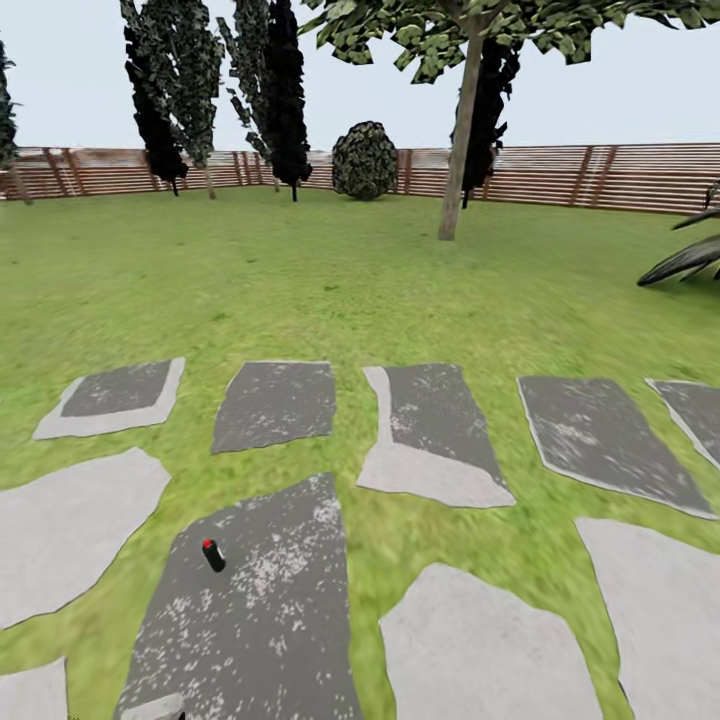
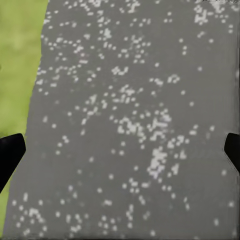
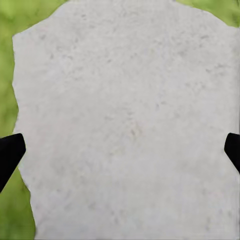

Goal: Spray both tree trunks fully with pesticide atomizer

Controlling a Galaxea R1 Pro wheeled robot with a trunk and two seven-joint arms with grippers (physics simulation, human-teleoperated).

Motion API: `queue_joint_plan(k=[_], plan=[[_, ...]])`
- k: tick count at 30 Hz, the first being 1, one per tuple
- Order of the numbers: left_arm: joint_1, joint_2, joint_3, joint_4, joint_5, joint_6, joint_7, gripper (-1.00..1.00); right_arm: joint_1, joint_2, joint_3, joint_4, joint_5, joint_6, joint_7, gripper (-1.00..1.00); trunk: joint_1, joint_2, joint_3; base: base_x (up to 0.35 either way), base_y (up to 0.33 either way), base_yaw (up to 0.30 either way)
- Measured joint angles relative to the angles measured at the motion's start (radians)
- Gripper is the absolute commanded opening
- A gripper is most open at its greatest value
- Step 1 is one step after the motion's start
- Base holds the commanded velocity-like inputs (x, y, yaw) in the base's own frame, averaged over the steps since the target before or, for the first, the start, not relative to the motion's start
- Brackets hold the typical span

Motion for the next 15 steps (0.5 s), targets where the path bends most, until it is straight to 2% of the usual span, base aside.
queue_joint_plan(k=[15], plan=[[0.000,0.000,0.000,0.000,0.000,0.000,0.000,1.00,0.000,0.000,0.000,0.000,0.000,0.000,0.001,1.00,0.000,0.000,0.000,0.215,-0.266,0.276]])
